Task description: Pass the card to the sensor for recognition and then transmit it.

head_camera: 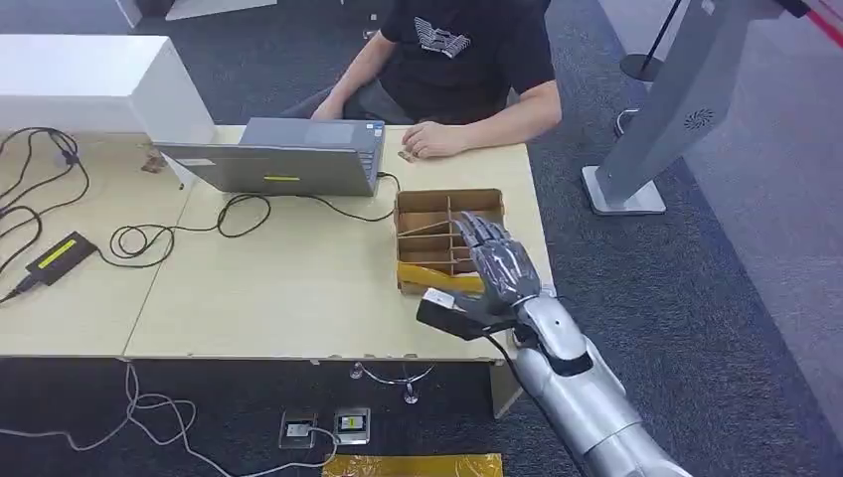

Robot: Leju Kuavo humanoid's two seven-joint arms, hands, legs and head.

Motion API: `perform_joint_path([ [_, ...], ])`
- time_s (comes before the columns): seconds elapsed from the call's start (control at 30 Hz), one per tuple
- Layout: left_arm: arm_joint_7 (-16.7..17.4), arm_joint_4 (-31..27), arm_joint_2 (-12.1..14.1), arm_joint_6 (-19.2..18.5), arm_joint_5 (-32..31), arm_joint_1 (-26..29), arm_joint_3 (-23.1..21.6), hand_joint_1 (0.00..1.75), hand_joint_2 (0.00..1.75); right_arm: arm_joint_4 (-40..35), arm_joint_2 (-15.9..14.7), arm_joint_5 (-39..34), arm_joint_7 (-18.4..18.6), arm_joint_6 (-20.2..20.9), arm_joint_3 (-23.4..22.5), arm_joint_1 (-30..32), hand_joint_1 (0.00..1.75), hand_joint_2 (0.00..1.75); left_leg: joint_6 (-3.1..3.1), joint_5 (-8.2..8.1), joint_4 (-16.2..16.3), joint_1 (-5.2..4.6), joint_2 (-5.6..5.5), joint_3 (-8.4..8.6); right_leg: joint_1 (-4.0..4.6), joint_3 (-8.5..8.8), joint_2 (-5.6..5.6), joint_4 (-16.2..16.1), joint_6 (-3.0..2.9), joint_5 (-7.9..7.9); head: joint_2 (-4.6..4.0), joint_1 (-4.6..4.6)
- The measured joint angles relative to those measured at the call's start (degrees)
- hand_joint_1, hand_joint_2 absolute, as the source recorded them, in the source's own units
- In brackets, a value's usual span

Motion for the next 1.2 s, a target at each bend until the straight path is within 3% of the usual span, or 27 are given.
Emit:
perform_joint_path([
  [1.2, -1.6, 0.0, -0.2, -1.9, -1.2, 0.0, 0.0, 0.0, 0.0, 7.9, 0.6, 1.3, 1.6, -0.9, 1.0, -3.8, 0.0, 1.75, 0.0, 0.0, 0.0, 0.0, 0.01, 0.01, 0.0, -0.01, 0.0, 0.0, 0.0, 0.0, 0.0, 0.02],
])
